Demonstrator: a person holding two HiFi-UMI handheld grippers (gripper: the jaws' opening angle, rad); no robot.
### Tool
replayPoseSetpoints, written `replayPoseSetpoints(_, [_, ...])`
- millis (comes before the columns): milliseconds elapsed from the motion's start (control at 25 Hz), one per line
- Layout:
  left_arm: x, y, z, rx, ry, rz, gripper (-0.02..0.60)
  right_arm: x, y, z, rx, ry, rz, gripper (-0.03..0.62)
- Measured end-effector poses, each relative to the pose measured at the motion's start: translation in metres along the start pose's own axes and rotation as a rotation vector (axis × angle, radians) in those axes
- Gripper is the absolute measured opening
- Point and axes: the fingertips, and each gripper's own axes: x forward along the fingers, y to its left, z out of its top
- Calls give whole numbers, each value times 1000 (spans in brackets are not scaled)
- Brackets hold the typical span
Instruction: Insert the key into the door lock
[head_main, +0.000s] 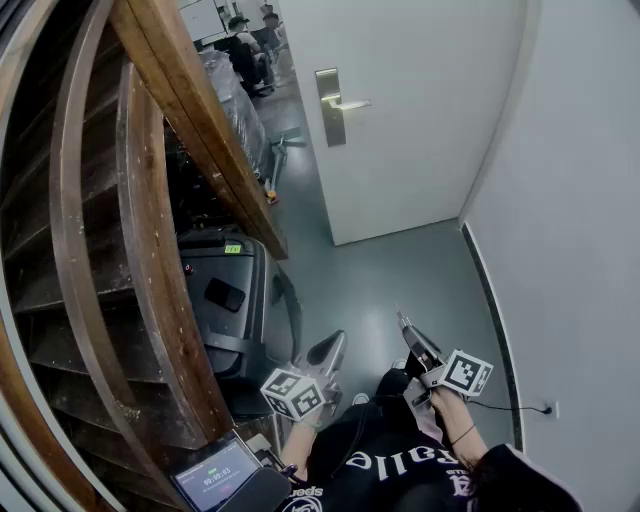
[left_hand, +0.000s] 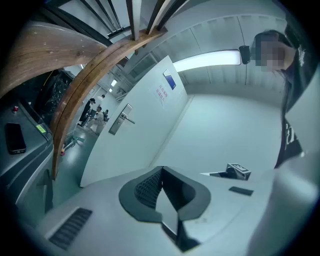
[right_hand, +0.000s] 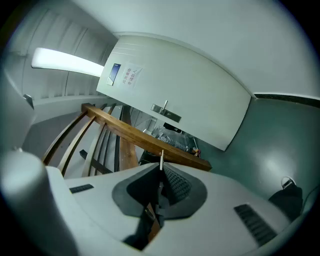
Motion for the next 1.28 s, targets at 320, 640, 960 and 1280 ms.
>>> replayPoseSetpoints(320, [59,38,13,-24,-2,58,6,48,-38,68,33,7,-21,34])
replayPoseSetpoints(640, [178,57,63,-10,-79,64,5,116,-63,163,19,98,46,34])
replayPoseSetpoints(960, [252,65,83,-7,-94,92,5,186,-85,231,-27,195,85,34])
replayPoseSetpoints(1280, [272,115,97,-11,-89,171,5,267,-93,281,-34,167,105,34])
